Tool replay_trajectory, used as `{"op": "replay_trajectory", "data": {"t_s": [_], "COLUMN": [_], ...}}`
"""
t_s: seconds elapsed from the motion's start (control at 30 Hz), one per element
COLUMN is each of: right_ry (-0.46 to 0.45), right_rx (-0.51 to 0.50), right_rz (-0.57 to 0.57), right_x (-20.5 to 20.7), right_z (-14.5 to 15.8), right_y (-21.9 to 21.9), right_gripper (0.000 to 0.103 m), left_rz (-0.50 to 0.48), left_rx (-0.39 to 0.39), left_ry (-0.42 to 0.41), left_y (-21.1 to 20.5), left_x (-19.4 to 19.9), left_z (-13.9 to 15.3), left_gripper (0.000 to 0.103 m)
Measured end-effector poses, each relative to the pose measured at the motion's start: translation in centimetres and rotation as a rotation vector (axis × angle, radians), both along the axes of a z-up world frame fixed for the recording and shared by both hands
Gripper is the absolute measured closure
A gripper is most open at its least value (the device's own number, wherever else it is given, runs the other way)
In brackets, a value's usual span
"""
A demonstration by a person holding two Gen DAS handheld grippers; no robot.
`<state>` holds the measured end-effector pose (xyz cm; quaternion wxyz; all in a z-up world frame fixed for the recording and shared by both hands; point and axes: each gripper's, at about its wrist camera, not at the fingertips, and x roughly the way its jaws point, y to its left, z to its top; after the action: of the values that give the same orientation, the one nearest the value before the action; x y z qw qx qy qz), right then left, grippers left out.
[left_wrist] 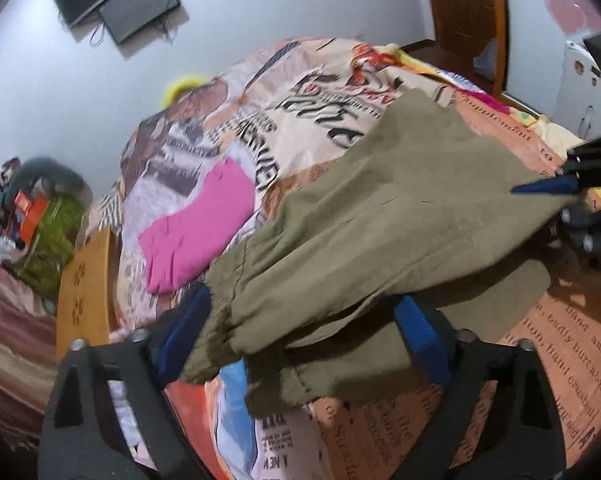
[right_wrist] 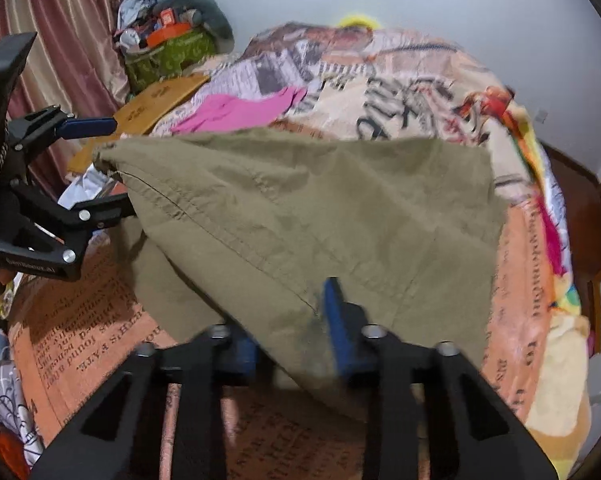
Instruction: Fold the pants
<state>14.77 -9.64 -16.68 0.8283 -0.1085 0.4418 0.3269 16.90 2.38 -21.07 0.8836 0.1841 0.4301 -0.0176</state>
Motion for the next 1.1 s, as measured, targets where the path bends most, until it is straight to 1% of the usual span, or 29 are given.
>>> {"op": "replay_trajectory", "data": {"t_s": [0.03, 0.07, 0.1, 0.13, 0.2, 0.27, 0.3, 0.43, 0.6, 0.7, 0.83, 0.93, 1.03, 1.1], "right_ry": [-0.019, -0.041, -0.056, -0.077, -0.095, -0.108, -0.112, -0.102, -0.039, -0.011, 0.01, 0.029, 0.034, 0.064], "right_rx": [0.001, -0.001, -0.003, -0.004, 0.009, 0.015, 0.019, 0.013, 0.0, -0.011, -0.033, -0.032, -0.053, -0.056], "right_rz": [-0.002, -0.005, -0.005, -0.001, -0.004, -0.013, -0.015, -0.013, -0.009, -0.017, -0.055, -0.084, -0.101, -0.113], "right_x": [0.0, -0.1, -0.2, -0.4, -0.5, -0.7, -0.9, -1.5, -2.0, -2.4, -2.6, -2.7, -3.3, -3.5], "right_z": [0.4, 0.8, 1.1, 1.5, 2.2, 2.8, 3.1, 3.0, 1.3, 0.4, -0.3, -0.4, -0.5, -0.6], "right_y": [-0.3, -0.5, -0.7, -0.9, -1.4, -2.0, -2.4, -3.0, -3.4, -3.5, -4.7, -6.1, -6.9, -7.5], "right_gripper": [0.092, 0.095, 0.095, 0.096, 0.096, 0.097, 0.097, 0.097, 0.097, 0.097, 0.097, 0.097, 0.096, 0.092], "left_rz": [-0.007, -0.011, -0.012, -0.01, 0.001, -0.008, -0.011, -0.021, -0.012, -0.004, 0.015, 0.023, 0.024, 0.023], "left_rx": [-0.003, -0.002, 0.0, 0.005, 0.002, -0.058, -0.075, -0.067, -0.115, -0.124, -0.13, -0.168, -0.165, -0.161], "left_ry": [0.006, 0.013, 0.018, 0.016, 0.015, 0.024, 0.029, 0.034, 0.085, 0.094, 0.115, 0.139, 0.144, 0.145], "left_y": [-0.2, -0.4, -0.6, -0.8, -1.0, -0.9, -1.0, -1.5, -1.3, -1.2, -0.8, -0.3, -0.3, -0.3], "left_x": [0.1, 0.3, 0.5, 0.5, 0.5, 0.1, -0.2, -1.3, -2.0, -2.5, -2.8, -3.0, -3.2, -3.4], "left_z": [0.0, 0.0, 0.0, 0.1, 0.3, 0.8, 0.9, 0.7, -0.4, -0.8, -1.8, -2.4, -2.7, -2.7], "left_gripper": [0.034, 0.039, 0.052, 0.07, 0.081, 0.083, 0.085, 0.086, 0.086, 0.086, 0.086, 0.086, 0.086, 0.086]}}
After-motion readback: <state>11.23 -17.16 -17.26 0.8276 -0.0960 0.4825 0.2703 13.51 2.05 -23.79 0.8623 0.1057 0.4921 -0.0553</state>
